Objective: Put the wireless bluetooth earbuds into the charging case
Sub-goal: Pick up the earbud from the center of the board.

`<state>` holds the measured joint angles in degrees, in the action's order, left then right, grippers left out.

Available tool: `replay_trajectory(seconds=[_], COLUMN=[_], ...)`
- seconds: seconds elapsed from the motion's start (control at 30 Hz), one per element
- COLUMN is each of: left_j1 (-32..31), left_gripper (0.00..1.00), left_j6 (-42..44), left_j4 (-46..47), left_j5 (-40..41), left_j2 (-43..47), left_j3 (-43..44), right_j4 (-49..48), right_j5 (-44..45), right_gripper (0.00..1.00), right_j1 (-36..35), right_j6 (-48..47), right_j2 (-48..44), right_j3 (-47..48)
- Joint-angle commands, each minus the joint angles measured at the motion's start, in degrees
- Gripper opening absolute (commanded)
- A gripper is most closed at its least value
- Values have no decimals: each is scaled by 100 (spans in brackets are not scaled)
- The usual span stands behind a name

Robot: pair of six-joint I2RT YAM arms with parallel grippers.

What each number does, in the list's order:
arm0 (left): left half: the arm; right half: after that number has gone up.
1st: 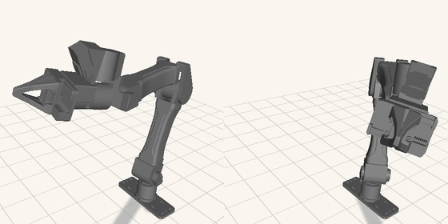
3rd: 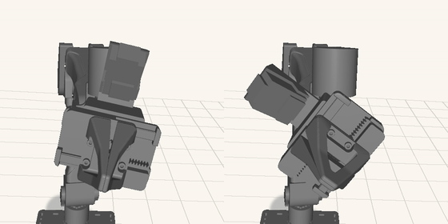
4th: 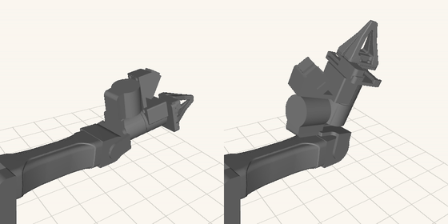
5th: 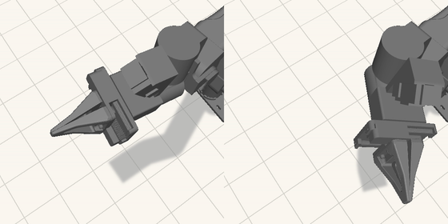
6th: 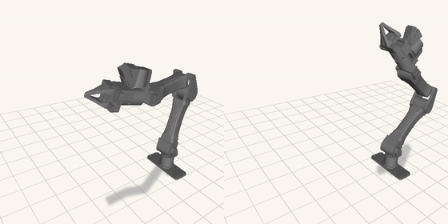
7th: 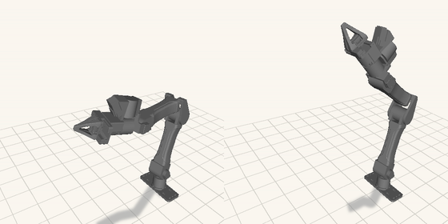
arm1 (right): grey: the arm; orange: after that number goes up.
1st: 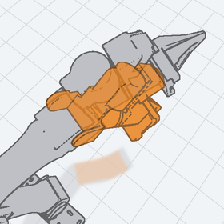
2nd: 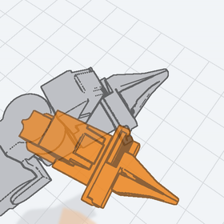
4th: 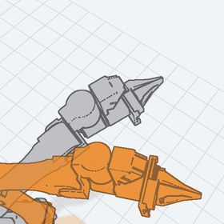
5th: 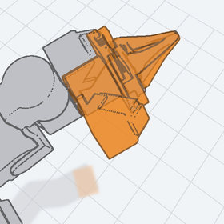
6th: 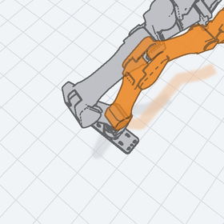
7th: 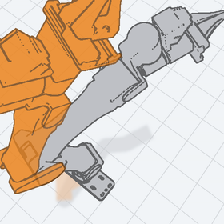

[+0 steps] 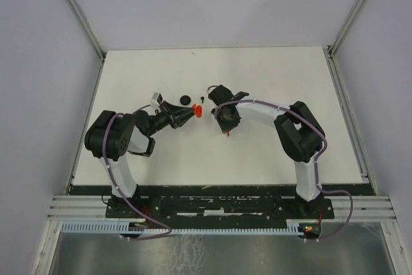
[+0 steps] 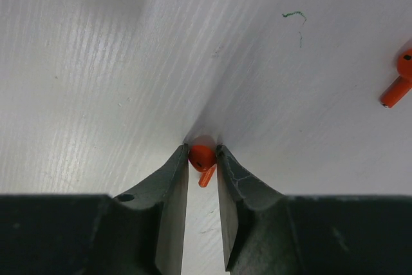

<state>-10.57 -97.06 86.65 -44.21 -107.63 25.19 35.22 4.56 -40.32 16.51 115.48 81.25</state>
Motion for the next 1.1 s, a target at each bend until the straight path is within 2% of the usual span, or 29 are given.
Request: replay_trajectory(seconds=[0.0, 0.2, 0.37, 0.53, 0.8, 1.0, 1.07], left_j1=[32, 37, 35, 34, -20, -206, -306], left_gripper=[3, 3, 3, 3, 3, 3, 3], left_j6=[3, 4, -6, -7, -284, -351, -403], left_j4=[974, 968, 969, 967, 881, 643, 604], left_j5=[-185, -185, -176, -120, 75, 254, 309], left_j2=[-30, -5, 22, 41, 33, 92, 94], left_j3=[118, 109, 90, 57, 97, 217, 278], right_j4=[-20, -229, -967, -1568, -3771, -4687, -5269], right_j5=[105, 141, 168, 136, -353, -843, -1120], right_gripper=[29, 22, 11, 7, 7, 7, 7], right_j1=[25, 24, 94, 193, 194, 199, 198], right_j6=[30, -33, -66, -272, -890, -1241, -1399], right_j2=[57, -113, -813, -1459, -3006, -3382, -3426], right_j3=[179, 49, -394, -652, -1875, -2290, -2552])
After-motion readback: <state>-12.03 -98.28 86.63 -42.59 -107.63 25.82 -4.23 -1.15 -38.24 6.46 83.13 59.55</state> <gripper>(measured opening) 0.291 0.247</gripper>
